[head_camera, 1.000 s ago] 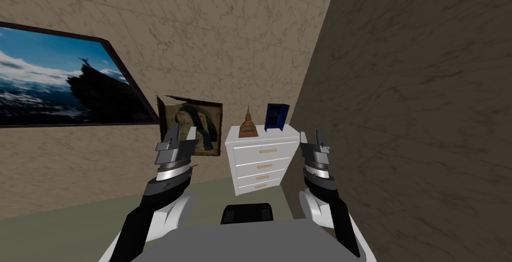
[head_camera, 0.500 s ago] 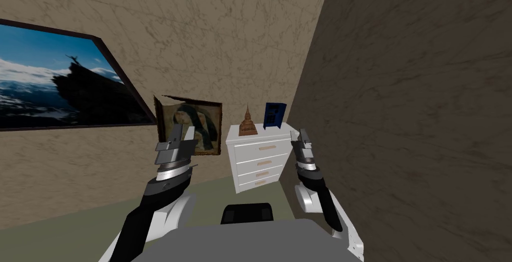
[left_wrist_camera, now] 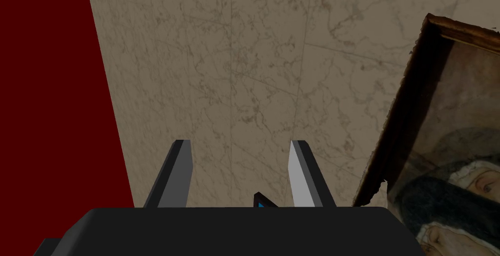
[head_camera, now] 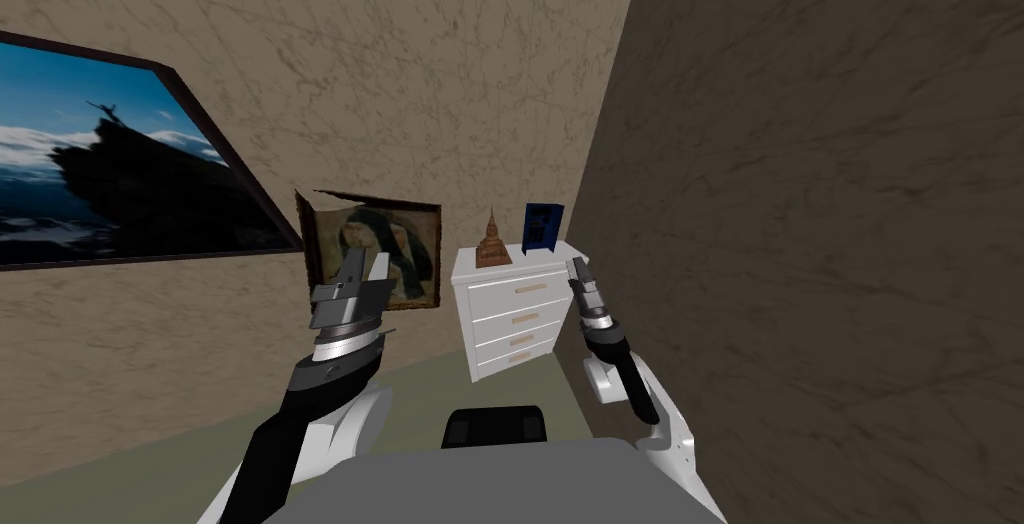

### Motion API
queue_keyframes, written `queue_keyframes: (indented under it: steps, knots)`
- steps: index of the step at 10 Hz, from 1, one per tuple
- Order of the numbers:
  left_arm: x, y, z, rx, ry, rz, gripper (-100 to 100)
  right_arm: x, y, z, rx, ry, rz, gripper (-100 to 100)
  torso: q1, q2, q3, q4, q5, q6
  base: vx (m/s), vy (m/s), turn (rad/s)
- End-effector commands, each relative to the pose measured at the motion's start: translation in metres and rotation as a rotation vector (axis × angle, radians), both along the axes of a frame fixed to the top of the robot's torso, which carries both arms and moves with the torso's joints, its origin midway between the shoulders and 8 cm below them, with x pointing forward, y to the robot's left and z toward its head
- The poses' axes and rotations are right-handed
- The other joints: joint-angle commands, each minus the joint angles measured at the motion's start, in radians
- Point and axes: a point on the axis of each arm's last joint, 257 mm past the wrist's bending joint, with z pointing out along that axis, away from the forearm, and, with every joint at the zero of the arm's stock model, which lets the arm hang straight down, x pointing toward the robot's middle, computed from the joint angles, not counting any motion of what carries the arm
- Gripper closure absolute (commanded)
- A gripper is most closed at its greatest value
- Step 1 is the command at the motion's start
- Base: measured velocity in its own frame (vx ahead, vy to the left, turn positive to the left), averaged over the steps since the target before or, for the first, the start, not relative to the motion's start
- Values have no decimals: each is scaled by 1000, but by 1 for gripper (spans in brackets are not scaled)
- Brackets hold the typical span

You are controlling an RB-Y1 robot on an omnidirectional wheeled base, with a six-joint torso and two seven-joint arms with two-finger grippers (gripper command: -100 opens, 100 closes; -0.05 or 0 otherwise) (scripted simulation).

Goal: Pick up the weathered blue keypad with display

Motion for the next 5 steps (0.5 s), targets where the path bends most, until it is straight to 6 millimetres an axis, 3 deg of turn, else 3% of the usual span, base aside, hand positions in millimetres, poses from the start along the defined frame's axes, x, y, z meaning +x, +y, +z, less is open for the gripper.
queue_keyframes:
  steps: [1,5]
  knots:
    - [0,0,0,0,0,0,0,11,6,-2,-34,0,6,-100,0,0,0,0,0,0,-70,37,-54]
    - [0,0,0,0,0,0,0,39,32,-20,-211,-4,28,-100,-1,-2,-1,0,0,0,-73,35,-117]
